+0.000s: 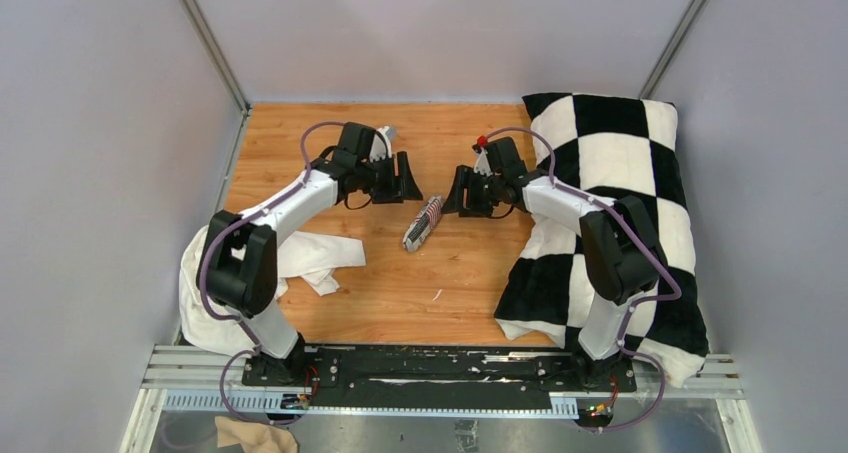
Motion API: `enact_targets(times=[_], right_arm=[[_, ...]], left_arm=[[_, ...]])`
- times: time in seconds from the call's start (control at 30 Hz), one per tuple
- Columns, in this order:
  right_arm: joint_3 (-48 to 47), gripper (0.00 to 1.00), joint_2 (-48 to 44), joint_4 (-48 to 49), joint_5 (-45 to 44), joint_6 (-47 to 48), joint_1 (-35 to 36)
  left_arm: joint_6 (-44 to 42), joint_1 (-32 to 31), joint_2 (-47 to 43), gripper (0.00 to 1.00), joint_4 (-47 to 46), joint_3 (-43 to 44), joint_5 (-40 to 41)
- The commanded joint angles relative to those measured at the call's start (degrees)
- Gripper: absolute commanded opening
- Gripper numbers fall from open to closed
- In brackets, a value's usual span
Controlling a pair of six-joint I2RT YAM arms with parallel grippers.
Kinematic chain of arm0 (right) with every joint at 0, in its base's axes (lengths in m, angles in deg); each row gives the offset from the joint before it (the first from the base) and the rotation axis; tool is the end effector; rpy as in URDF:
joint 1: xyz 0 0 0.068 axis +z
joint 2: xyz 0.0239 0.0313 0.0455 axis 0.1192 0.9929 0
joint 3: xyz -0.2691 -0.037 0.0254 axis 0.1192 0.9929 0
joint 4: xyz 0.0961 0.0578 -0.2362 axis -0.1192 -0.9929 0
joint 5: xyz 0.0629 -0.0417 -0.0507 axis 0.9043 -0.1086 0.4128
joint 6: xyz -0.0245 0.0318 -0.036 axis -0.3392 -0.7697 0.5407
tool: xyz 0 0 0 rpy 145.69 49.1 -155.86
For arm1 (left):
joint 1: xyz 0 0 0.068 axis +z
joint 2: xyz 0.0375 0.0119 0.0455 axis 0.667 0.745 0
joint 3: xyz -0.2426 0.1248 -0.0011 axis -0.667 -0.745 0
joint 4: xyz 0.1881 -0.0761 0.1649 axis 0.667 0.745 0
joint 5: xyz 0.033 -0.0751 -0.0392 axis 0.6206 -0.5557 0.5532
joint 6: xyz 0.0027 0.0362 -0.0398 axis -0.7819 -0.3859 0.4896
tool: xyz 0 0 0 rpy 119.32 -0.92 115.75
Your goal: Organize the sunglasses
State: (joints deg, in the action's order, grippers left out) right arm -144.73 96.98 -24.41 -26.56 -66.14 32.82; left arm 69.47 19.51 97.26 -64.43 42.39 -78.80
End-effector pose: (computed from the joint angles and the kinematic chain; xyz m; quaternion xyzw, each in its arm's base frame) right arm 0.3433 0.1853 0.2068 -0.0511 0.8928 0.3765 0.2419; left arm 0.3363 -0.1544 0.2368 0.0257 0.9113 -0.3356 0.2371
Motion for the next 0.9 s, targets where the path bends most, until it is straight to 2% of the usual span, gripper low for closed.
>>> enact_targets(times=[0.0,0.17,0.2,0.3,0.37,0.53,0.87], right_arm=[[1.3,0.61,-0.9,-0.1,0.8,-0.3,0.4],[1.5,0.59,-1.1,0.1,0.3,-0.5,1.6],[1.5,0.54,-0.8,0.4,0.1,-0.7,2.1],[0.9,0.12,0.7,1.6,0.4,-1.6,3.9],[-0.2,0.05,2.2,2.2,1.1,-2.1,4.8],[-4.6,0.03,6.1,2.5,0.9,-2.2,7.4],[-14.7,0.04,11.9,1.3,2.5,-3.5,10.0]], left_arm=[[0.7,0.6,-5.4,0.62,-2.6,-2.4,1.0],[1.6,1.5,-11.3,0.61,-2.8,-5.0,1.6],[1.6,1.7,-12.6,0.61,-2.6,-5.6,1.8],[1.9,2.4,-16.2,0.61,-1.9,-7.7,2.2],[1.8,2.8,-18.2,0.61,-1.1,-8.8,2.5],[1.5,3.0,-21.2,0.61,0.0,-11.4,3.2],[2.0,3.0,-20.9,0.60,-0.8,-14.7,2.7]])
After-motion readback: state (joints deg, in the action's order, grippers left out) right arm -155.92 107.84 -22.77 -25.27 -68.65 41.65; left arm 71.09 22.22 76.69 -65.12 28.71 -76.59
